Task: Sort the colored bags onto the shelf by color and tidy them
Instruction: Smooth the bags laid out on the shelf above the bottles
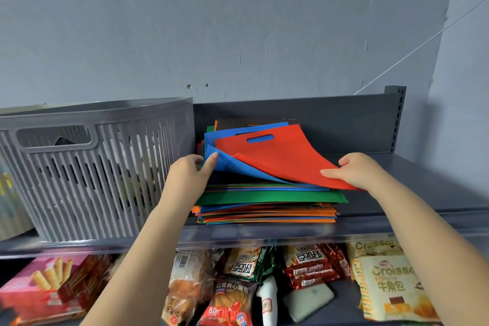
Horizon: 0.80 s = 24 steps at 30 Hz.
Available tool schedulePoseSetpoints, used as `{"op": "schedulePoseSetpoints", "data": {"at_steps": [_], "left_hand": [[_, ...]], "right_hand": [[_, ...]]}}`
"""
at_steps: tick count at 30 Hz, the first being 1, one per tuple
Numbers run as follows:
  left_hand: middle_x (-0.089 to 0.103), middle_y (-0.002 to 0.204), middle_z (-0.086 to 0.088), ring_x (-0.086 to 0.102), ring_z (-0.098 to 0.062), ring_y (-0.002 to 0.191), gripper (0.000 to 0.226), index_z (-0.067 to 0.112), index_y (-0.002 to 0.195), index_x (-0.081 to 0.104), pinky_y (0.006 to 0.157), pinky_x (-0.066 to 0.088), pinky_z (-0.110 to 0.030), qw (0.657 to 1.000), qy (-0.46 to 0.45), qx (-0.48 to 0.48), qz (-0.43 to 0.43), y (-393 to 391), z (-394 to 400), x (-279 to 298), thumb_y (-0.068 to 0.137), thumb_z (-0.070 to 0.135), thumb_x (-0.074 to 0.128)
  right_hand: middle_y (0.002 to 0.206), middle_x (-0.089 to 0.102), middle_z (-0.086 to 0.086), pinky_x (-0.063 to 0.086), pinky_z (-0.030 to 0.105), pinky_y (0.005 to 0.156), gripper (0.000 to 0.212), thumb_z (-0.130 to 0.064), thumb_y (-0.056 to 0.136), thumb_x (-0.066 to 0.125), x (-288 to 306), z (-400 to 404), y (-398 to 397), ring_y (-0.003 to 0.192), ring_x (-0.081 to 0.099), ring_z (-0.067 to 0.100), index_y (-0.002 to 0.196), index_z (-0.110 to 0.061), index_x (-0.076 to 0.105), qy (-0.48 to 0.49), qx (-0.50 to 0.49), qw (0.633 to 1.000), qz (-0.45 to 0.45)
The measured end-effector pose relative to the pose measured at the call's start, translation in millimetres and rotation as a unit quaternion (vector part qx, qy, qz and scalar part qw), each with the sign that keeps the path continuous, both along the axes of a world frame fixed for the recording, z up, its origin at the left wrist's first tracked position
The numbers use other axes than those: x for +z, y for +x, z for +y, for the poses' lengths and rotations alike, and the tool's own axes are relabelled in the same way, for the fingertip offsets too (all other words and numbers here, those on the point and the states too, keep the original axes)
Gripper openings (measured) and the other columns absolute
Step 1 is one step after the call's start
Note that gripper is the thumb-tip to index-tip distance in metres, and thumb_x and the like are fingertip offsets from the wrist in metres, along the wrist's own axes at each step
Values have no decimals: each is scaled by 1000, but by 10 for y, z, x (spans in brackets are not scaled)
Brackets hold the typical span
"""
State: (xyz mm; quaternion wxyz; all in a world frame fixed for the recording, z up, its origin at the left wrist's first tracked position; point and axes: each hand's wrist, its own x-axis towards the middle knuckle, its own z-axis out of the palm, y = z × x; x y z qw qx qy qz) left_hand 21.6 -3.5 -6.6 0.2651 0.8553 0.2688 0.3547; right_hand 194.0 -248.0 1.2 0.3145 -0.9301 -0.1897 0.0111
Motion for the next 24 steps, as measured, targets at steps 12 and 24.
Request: {"op": "schedulePoseSetpoints", "data": {"at_steps": [12, 24], "left_hand": [[54, 60, -8, 52, -17, 40, 30, 2, 70, 47, 33, 39, -23, 963, -252, -19, 93, 49, -18, 223, 91, 19, 62], [64, 74, 6, 51, -19, 74, 37, 19, 128, 58, 70, 52, -46, 986, -68, -68, -139, -47, 140, -164, 96, 3, 47]], "right_hand": [[103, 66, 24, 47, 40, 82, 31, -19, 87, 64, -27, 32, 170, 94, 62, 36, 103, 8, 66, 106, -16, 994, -17], [97, 69, 2, 51, 37, 88, 23, -7, 93, 56, -346, -230, -85, 91, 64, 18, 109, -20, 67, 478, -29, 878, -8]]}}
